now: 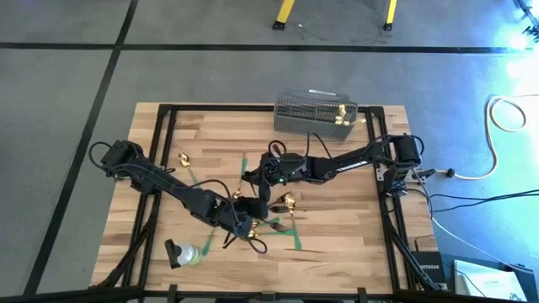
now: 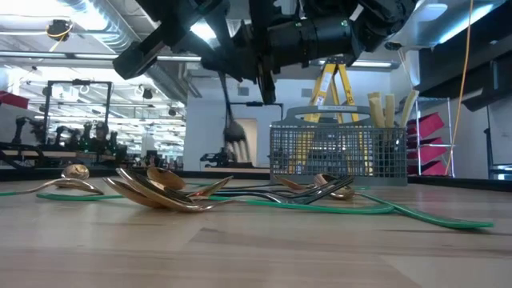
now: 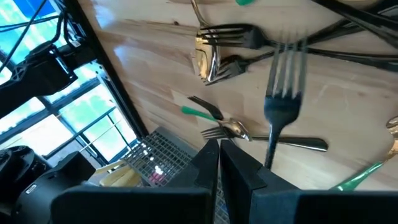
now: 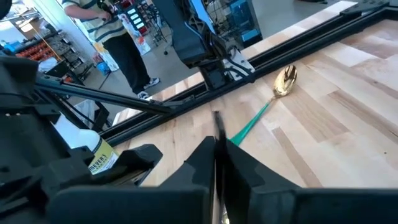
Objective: Sort silverware
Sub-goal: Put the black fork into the gray organizer
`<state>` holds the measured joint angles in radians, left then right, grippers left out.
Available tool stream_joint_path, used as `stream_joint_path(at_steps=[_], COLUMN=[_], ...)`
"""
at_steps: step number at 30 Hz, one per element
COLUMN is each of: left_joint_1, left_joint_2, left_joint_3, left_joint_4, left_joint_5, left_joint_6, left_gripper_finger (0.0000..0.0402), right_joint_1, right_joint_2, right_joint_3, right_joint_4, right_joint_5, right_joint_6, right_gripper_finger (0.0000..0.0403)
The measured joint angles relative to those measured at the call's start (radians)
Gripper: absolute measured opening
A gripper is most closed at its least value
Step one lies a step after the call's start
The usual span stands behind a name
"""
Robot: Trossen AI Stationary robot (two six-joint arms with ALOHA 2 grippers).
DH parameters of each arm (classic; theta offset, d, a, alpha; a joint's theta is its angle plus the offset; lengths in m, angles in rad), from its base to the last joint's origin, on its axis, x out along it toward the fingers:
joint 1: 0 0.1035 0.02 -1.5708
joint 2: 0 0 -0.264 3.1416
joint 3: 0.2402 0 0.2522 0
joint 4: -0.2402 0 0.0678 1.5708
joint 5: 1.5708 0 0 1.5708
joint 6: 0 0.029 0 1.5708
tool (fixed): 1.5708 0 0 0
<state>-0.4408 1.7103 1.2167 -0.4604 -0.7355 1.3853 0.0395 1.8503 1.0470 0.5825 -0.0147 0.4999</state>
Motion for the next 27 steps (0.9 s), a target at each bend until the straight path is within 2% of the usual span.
stream_joint_path(at_steps=[3,8,15,20,27], left_joint_1=[-0.003,-0.026,-0.069,-0.114,-0.164], left_joint_2=[0.0,-0.003,-0.091,-0.218,-0.373], left_joint_3=[0.0,0.003,0.006,0.006,-0.056], left_joint_4=[0.002,0.004,-0.037,-0.124,-0.13], left_joint_5=[-0.014,-0.167,-0.337,-0.376,-0.364], left_joint_6=[-0.014,-0.117,-0.592,-0.892,-1.248], left_gripper_finger=[0.0001,0.0001,0.0,0.0,0.0], right_joint_1=[0.001,0.0,-0.015,-0.055,-0.137], right_joint_2=[0.0,-0.013,-0.036,-0.067,-0.148], right_joint_3=[0.0,0.0,-0.001,-0.001,-0.001], right_joint_4=[0.0,-0.011,-0.049,-0.09,-0.155], right_joint_5=[0.0,-0.006,-0.021,-0.032,-0.058], right_joint_6=[-0.006,-0.034,-0.053,-0.06,-0.091], right_gripper_finger=[0.0,0.0,0.0,0.0,0.0])
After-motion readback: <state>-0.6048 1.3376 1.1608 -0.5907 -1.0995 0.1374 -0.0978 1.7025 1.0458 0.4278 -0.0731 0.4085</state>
